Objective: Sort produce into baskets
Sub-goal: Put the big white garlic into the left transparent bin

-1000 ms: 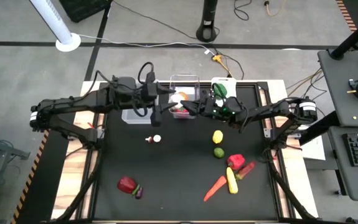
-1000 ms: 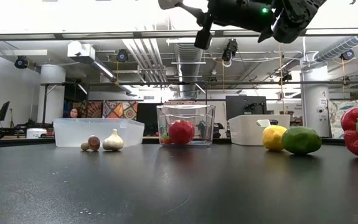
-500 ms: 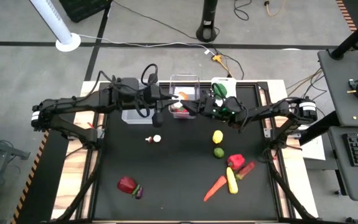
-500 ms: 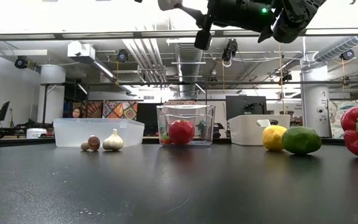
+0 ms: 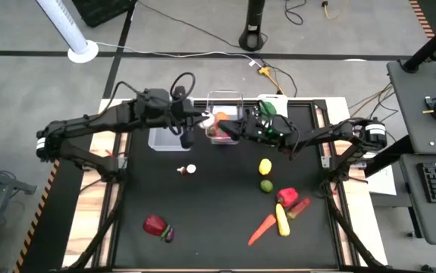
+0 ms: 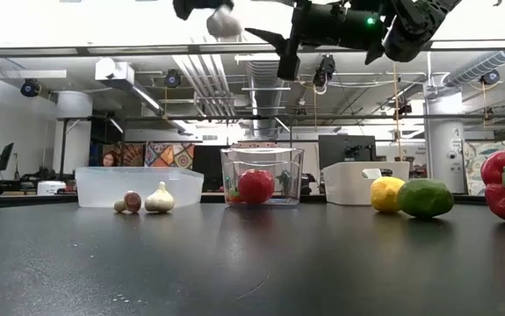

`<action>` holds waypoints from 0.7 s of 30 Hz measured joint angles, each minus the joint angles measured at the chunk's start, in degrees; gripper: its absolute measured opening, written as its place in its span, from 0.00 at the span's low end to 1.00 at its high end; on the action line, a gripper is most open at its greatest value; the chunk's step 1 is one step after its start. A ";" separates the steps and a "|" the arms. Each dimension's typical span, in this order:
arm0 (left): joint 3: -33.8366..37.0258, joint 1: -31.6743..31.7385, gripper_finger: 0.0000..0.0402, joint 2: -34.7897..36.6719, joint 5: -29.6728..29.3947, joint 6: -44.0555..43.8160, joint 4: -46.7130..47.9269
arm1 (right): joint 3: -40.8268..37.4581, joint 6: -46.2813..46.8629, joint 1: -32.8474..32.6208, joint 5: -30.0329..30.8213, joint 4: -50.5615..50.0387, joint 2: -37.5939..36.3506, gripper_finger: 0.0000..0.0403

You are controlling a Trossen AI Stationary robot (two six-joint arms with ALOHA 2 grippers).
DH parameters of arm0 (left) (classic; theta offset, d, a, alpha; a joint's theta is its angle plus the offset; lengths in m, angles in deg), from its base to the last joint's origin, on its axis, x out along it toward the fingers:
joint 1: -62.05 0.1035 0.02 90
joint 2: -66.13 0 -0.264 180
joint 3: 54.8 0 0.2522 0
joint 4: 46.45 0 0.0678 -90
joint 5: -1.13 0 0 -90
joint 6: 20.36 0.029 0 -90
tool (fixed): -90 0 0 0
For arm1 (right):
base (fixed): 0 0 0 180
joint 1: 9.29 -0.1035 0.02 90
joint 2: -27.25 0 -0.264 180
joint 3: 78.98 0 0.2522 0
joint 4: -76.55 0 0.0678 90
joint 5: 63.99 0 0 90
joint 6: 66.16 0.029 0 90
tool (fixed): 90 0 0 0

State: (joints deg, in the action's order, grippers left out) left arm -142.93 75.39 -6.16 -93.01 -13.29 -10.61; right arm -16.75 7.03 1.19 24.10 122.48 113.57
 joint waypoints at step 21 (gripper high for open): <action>32.85 30.24 0.03 3.33 6.20 -8.23 3.98 | -0.02 0.77 -0.04 -3.24 -10.99 -0.46 0.56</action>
State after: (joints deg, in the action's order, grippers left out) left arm -110.08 105.63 -2.83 -86.81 -21.52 -6.63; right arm -16.77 7.79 1.14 20.86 111.49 113.12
